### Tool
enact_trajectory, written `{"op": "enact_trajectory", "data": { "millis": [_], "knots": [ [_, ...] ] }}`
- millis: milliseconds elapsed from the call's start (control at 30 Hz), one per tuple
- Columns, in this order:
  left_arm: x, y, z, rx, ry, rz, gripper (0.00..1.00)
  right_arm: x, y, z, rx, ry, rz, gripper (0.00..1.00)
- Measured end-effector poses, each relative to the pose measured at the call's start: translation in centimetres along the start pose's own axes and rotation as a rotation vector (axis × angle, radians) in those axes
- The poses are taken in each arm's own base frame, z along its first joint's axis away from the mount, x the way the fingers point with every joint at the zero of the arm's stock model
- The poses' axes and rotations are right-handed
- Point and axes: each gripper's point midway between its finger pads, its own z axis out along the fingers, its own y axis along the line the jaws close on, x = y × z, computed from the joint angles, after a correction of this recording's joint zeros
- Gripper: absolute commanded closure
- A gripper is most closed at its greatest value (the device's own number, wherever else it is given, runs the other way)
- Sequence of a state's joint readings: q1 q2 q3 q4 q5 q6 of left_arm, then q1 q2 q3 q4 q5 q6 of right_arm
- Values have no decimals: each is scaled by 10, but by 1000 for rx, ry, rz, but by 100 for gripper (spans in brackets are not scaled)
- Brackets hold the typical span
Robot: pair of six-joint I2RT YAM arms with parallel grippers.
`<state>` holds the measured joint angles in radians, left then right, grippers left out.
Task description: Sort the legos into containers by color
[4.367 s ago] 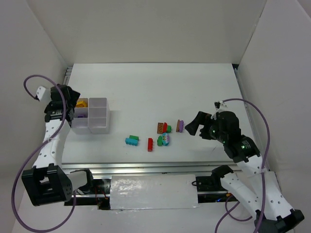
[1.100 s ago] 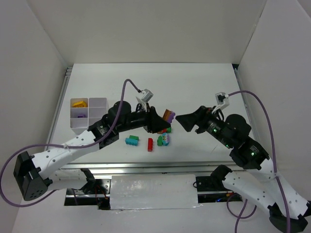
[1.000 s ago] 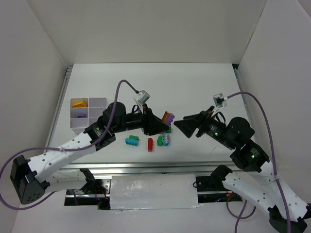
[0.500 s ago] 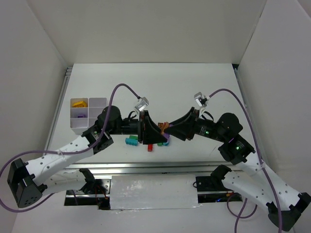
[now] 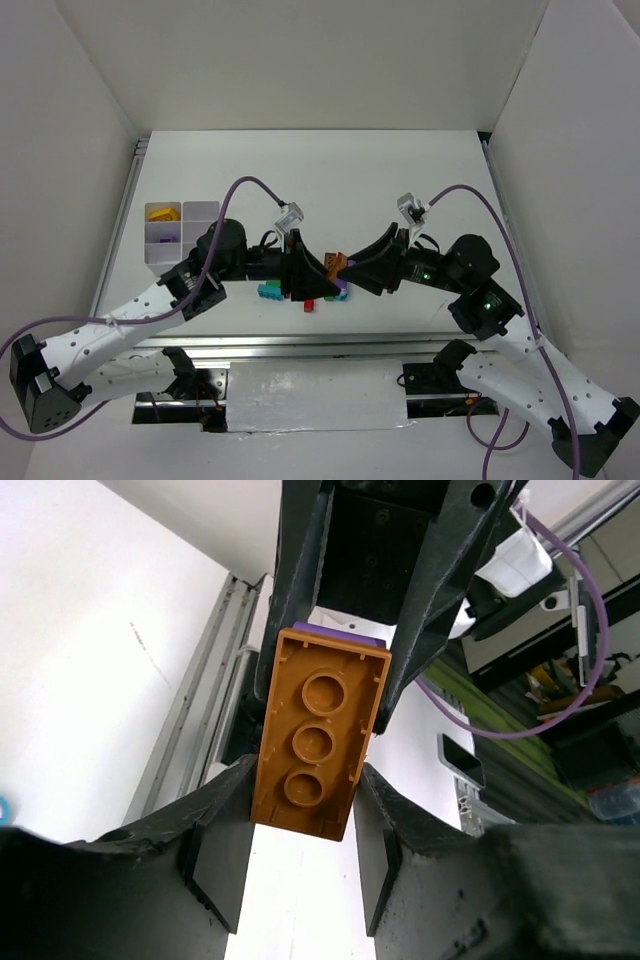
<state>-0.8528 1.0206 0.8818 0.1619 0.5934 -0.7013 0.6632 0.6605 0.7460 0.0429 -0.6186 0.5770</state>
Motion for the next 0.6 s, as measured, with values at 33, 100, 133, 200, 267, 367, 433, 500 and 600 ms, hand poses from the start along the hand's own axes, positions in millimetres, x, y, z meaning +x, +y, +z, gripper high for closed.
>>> {"op": "enact_trajectory", "data": {
  "millis": [33, 100, 133, 200, 267, 367, 433, 500, 600],
  "knots": [
    [0, 0, -1, -7, 1, 2, 37, 1, 0, 0, -2, 3, -6, 100],
    [0, 4, -2, -28, 0, 13, 15, 4, 0, 0, -9, 20, -14, 100],
    [-1, 6, -2, -41, -2, 11, 2, 6, 0, 0, -14, 31, -14, 100],
    [-3, 9, -3, -60, -10, 5, 0, 10, 0, 0, -25, 49, -16, 100],
    [-4, 12, -4, -72, -14, 2, 2, 12, 0, 1, -31, 60, -16, 100],
    [-4, 12, -4, -71, -13, 3, 18, 15, 0, 1, -34, 74, -12, 100],
    [-3, 9, -4, -59, -11, 3, 34, 15, -1, 1, -31, 75, -14, 100],
    [-4, 4, -5, -43, -12, 16, 45, 16, 0, 0, -35, 80, -11, 100],
    [-6, -3, -7, -15, -13, 35, 63, 16, 1, 1, -46, 85, -5, 100]
  ]
}}
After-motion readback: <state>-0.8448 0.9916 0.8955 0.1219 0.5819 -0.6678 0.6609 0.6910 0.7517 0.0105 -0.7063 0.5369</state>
